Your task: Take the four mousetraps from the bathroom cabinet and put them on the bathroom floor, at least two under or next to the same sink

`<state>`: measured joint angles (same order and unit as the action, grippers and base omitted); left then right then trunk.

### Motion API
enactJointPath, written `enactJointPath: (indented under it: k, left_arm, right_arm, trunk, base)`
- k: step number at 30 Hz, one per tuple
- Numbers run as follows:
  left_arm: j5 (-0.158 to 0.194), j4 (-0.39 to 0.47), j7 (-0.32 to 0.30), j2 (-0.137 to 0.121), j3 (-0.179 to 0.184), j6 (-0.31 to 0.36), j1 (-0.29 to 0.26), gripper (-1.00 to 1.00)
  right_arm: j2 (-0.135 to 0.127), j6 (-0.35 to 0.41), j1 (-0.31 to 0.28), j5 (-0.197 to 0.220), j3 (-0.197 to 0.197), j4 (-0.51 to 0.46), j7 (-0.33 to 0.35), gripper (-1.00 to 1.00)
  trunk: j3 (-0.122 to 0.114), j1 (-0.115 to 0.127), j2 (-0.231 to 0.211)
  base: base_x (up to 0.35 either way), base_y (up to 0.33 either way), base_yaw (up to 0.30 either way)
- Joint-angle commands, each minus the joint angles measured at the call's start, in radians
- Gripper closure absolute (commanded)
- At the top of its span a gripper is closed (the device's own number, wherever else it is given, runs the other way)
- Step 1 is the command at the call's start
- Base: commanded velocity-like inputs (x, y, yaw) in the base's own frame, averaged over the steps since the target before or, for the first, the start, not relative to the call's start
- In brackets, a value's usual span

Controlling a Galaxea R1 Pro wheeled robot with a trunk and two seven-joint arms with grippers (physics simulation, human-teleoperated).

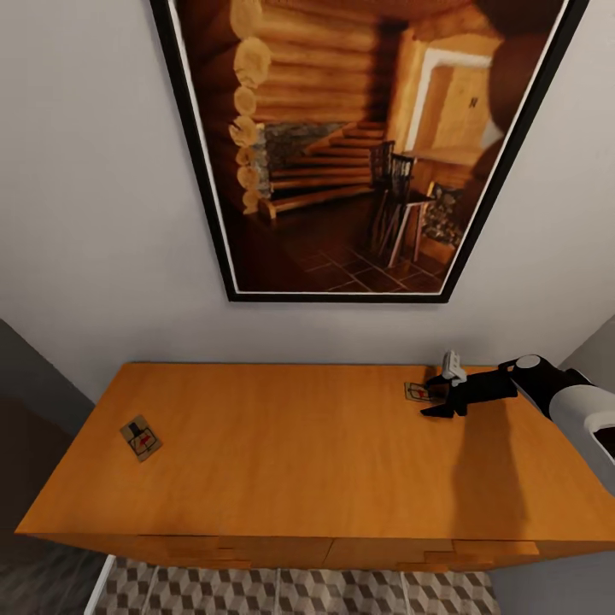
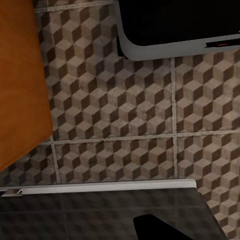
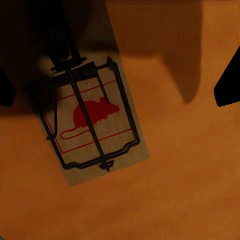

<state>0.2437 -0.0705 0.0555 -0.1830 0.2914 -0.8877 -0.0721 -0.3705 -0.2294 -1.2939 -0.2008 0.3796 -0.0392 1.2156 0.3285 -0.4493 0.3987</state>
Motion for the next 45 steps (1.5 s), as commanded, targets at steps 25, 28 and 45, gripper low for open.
enactJointPath:
  k: [25,28,45]
  left_arm:
    - [0.002,-0.003,0.006,0.007,0.009,-0.005,-0.002,-1.00]
    - [0.002,-0.003,0.006,0.008,0.009,-0.005,-0.002,-1.00]
    - [0.002,-0.003,0.006,0.008,0.009,-0.005,-0.002,-1.00]
  right_arm:
    - [-0.002,-0.010,0.001,-0.020,0.058,0.002,0.002,-1.00]
    - [-0.002,-0.010,0.001,-0.020,0.058,0.002,0.002,-1.00]
    - [-0.002,-0.010,0.001,-0.020,0.058,0.003,0.002,-1.00]
  trunk:
    - [0.002,-0.001,0.001]
    - [0.002,-0.001,0.001]
    - [0.002,-0.001,0.001]
  base:
    - [0.006,-0.007,0.000]
    - [0.022,-0.021,0.000]
    - [0.001,-0.001,0.000]
